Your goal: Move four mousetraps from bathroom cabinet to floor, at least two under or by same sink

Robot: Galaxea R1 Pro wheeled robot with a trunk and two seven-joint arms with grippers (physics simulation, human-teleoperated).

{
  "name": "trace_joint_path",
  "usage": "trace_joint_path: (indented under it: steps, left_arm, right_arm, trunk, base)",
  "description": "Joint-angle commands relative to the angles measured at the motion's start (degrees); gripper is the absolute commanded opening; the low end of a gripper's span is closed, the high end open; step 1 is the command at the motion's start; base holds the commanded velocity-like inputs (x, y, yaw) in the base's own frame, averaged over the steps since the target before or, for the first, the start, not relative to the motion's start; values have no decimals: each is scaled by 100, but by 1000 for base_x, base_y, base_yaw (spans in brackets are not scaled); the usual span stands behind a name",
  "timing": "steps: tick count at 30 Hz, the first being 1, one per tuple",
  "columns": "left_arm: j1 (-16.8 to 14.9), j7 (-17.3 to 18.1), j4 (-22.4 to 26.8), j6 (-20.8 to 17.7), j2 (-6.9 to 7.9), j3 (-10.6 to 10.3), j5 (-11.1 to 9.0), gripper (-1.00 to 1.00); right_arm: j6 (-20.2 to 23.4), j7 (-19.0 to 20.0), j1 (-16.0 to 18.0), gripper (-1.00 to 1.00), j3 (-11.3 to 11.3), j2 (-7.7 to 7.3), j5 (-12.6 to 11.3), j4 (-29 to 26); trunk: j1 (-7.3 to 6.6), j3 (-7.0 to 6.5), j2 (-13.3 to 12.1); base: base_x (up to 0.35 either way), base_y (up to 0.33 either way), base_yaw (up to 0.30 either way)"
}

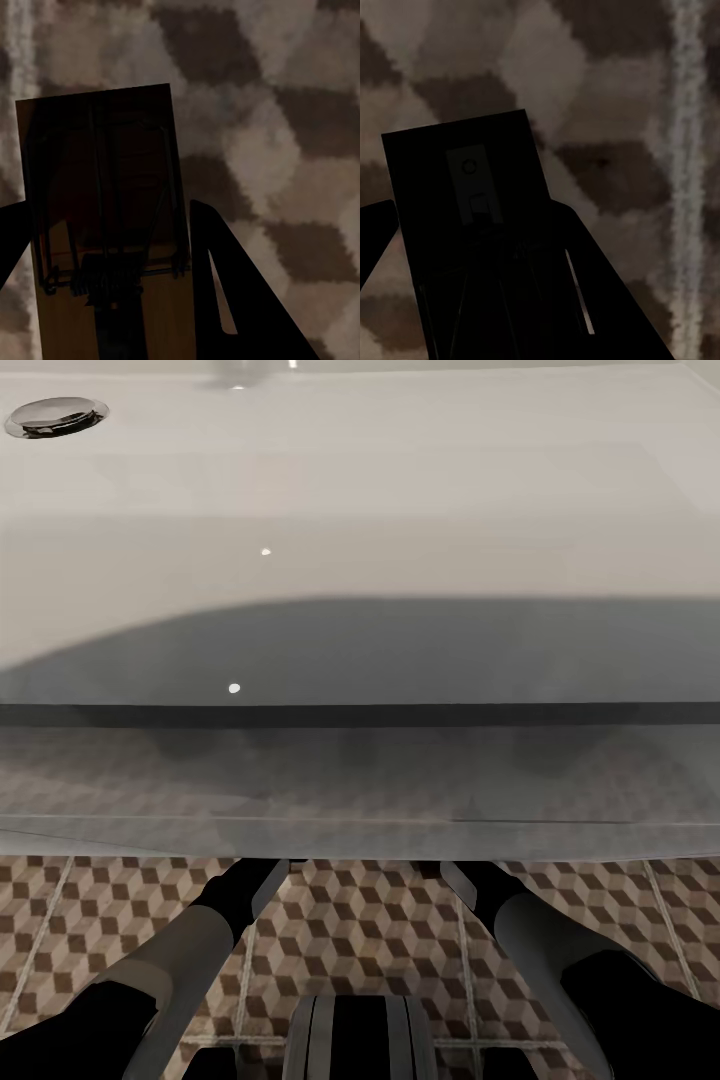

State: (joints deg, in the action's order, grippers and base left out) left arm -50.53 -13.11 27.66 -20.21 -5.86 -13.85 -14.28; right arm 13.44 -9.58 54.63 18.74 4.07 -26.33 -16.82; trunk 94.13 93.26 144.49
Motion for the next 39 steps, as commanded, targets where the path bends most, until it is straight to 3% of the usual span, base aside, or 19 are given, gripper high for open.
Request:
trace_joint_path:
  steps: [1, 39]
  left_arm:
    - [-159, -52, 11, -27, 6, -39, -58, -100]
    - [-159, -55, 11, -27, 6, -39, -57, -100]
  right_arm:
    - [27, -44, 435, -100, 51, -3, -45, -14]
    - [27, -44, 435, -100, 51, -3, -47, -14]
  trunk:
    - [-2, 2, 1]
    - [-2, 83, 1]
  base:
    - [0, 0, 0]
    - [0, 0, 0]
